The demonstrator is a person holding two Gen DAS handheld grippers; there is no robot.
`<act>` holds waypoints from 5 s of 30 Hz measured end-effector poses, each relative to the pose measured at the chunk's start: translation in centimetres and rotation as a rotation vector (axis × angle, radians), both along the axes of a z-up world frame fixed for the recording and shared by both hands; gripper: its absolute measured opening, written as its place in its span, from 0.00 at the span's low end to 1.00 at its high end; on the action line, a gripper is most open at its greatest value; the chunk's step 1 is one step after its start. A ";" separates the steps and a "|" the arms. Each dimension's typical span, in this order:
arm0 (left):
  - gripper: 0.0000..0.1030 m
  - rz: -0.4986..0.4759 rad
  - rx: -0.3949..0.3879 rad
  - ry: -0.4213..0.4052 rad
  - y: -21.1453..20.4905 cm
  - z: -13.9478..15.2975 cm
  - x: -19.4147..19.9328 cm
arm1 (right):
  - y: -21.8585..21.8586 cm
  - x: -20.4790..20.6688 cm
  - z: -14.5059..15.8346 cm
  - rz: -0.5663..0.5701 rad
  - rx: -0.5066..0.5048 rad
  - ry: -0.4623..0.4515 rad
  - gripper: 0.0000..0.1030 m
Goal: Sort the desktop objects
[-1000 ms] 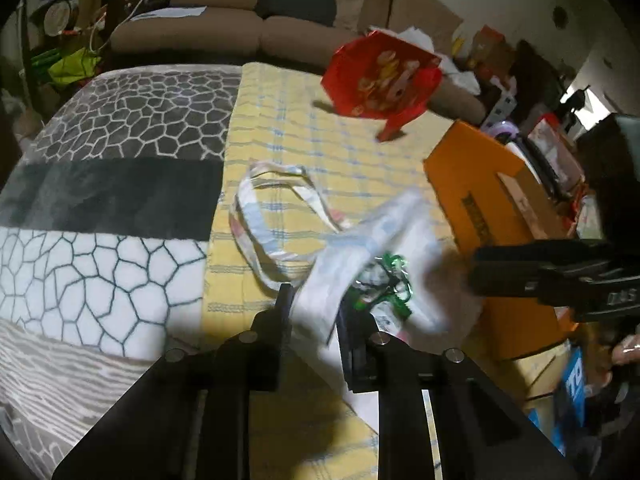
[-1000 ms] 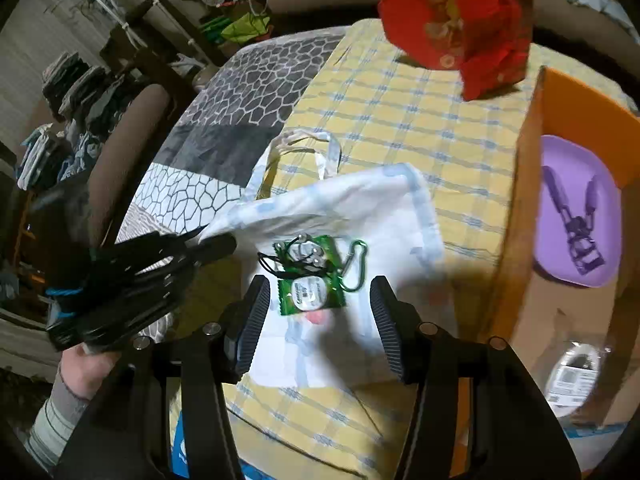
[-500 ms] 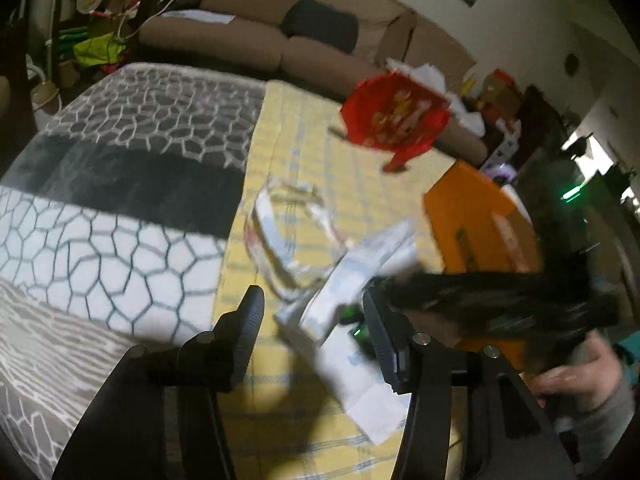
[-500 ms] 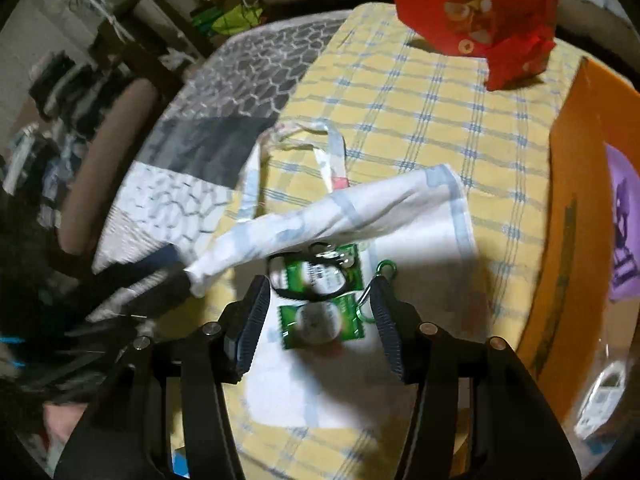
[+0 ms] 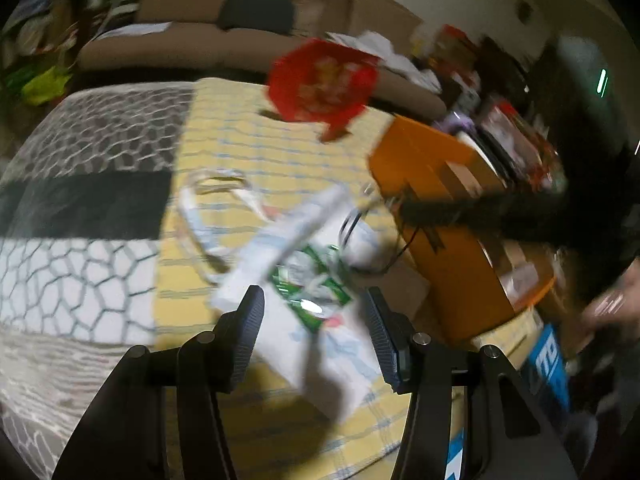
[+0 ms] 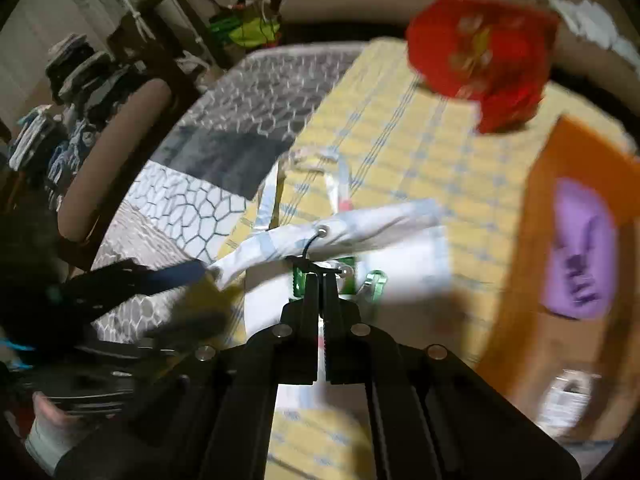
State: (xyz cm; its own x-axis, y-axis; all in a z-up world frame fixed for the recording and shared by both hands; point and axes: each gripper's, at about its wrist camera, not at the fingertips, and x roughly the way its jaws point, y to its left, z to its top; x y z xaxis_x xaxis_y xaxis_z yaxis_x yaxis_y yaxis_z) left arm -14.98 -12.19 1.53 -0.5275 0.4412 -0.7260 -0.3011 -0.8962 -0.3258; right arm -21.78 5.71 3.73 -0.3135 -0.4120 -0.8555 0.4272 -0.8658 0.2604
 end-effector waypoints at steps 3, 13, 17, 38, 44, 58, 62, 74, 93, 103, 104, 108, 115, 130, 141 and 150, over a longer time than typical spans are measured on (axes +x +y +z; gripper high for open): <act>0.51 -0.070 -0.067 0.013 2.7 -0.7 0.2 | 2.4 0.3 3.1 -0.019 0.006 0.029 0.02; 0.53 -0.118 -0.255 -0.029 6.6 -2.6 -1.9 | 11.4 0.2 7.5 -0.116 -0.006 0.082 0.02; 0.53 -0.137 -0.144 0.006 7.9 0.5 -2.5 | 14.6 -1.1 6.8 -0.175 -0.003 0.078 0.02; 0.35 -0.248 -0.403 -0.105 12.6 -5.7 -7.3 | 17.3 -0.5 4.5 -0.181 -0.070 0.050 0.02; 0.12 -0.171 -0.313 -0.089 9.3 -5.1 -7.1 | 18.0 -0.1 4.5 -0.190 -0.062 0.051 0.02; 0.12 -0.165 0.024 -0.013 8.0 4.5 -6.6 | 18.7 -1.3 4.0 -0.212 -0.053 0.034 0.02; 0.12 -0.193 0.047 0.005 12.1 7.5 -8.8 | 19.4 -3.7 2.8 -0.251 -0.022 0.014 0.02; 0.13 -0.162 -0.094 -0.132 23.9 3.5 -15.6 | 20.7 -10.4 -3.2 -0.336 -0.008 -0.111 0.02; 0.71 -0.076 -0.119 0.034 13.7 8.6 -7.9 | 19.4 -5.0 2.7 -0.267 -0.015 0.017 0.31; 0.90 0.090 -0.234 0.011 0.3 4.9 -1.4 | 9.2 1.2 5.7 -0.069 -0.022 0.042 0.57; 0.90 0.098 -0.240 0.003 -0.4 4.3 -1.2 | 8.4 1.5 5.5 -0.061 -0.025 0.036 0.57; 0.90 0.082 -0.203 -0.006 -1.2 2.5 0.3 | 4.4 2.2 3.6 -0.027 -0.053 -0.010 0.57; 0.88 -0.057 -0.206 0.048 1.3 -0.8 1.9 | 0.0 1.2 -0.5 -0.023 -0.045 -0.100 0.56; 0.82 -0.347 -0.341 0.054 4.8 -6.5 -2.7 | 1.9 -1.1 -3.7 -0.119 -0.094 -0.174 0.50; 0.26 -0.229 -0.195 0.042 1.8 -5.3 -3.9 | 0.8 -1.7 -4.2 -0.128 -0.099 -0.187 0.50; 0.26 -0.188 -0.090 0.009 0.7 -6.2 -4.3 | -0.6 -4.3 -9.8 -0.210 -0.125 -0.268 0.33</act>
